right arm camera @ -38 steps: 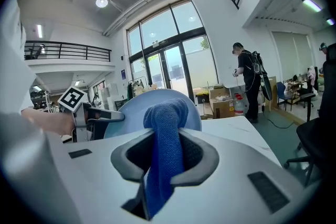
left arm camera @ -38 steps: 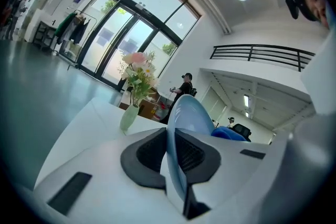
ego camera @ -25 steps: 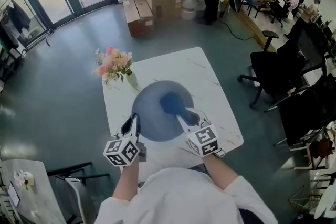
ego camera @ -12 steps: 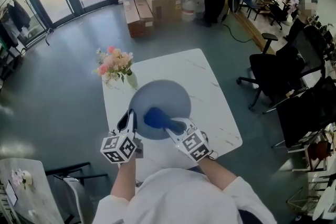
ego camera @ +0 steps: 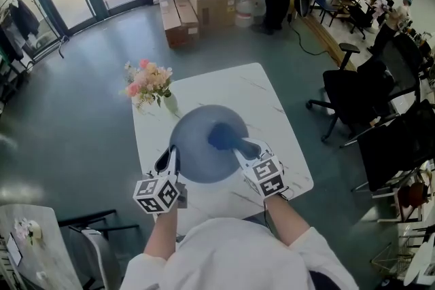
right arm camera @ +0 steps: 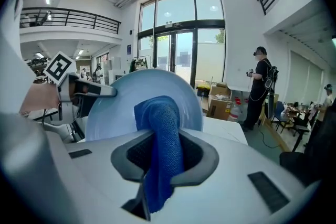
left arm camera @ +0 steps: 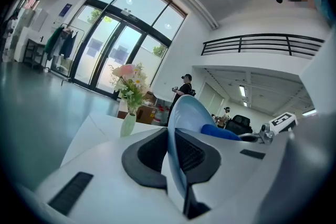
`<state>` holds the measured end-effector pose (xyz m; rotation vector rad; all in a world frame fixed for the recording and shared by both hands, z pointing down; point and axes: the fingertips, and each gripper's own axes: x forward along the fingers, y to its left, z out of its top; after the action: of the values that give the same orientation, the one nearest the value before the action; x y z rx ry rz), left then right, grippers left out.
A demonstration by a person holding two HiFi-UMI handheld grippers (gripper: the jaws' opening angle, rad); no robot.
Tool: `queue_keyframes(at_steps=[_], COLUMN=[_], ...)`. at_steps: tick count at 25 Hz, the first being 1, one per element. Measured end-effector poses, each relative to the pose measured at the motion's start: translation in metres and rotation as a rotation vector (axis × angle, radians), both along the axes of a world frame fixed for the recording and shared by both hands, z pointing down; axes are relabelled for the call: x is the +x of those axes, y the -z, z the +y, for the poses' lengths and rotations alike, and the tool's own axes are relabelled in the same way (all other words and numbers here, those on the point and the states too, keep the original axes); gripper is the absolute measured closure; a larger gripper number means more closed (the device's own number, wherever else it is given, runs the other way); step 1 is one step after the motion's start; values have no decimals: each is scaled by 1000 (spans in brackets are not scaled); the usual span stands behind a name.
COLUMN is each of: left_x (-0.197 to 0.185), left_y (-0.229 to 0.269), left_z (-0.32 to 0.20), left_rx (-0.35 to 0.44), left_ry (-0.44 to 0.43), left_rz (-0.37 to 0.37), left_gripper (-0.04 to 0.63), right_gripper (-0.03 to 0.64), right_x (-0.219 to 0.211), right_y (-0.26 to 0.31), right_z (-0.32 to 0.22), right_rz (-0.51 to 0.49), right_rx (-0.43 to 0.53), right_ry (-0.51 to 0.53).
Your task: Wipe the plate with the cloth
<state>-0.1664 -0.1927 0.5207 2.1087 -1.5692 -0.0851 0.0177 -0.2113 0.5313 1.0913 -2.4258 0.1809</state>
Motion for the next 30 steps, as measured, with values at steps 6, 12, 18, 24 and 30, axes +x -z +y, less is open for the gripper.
queue_keyframes(at_steps=[6,12,18,24,30], left_x=[17,13,-11,-18,-3], left_y=[-7,-9,-5,-4,-10], left_z=[3,-4,-14,-12,-5], left_rx=[-14,-18,-3,-2,-14], left_ry=[-26,-15,43,56,14], left_rz=[14,16,19,20,16], left_gripper=[552,552,552,551,551], right_gripper=[523,523,523,523,523], right_x=[-28,-77,-76,-27,16], right_y=[24,6,-34,-46,-25], right_z=[-9,25,53,38,-3], right_rz=[-17,-13,46,86,87], right_rx=[58,-9,-136,-165,-91], right_ry=[66,227,299,165,14])
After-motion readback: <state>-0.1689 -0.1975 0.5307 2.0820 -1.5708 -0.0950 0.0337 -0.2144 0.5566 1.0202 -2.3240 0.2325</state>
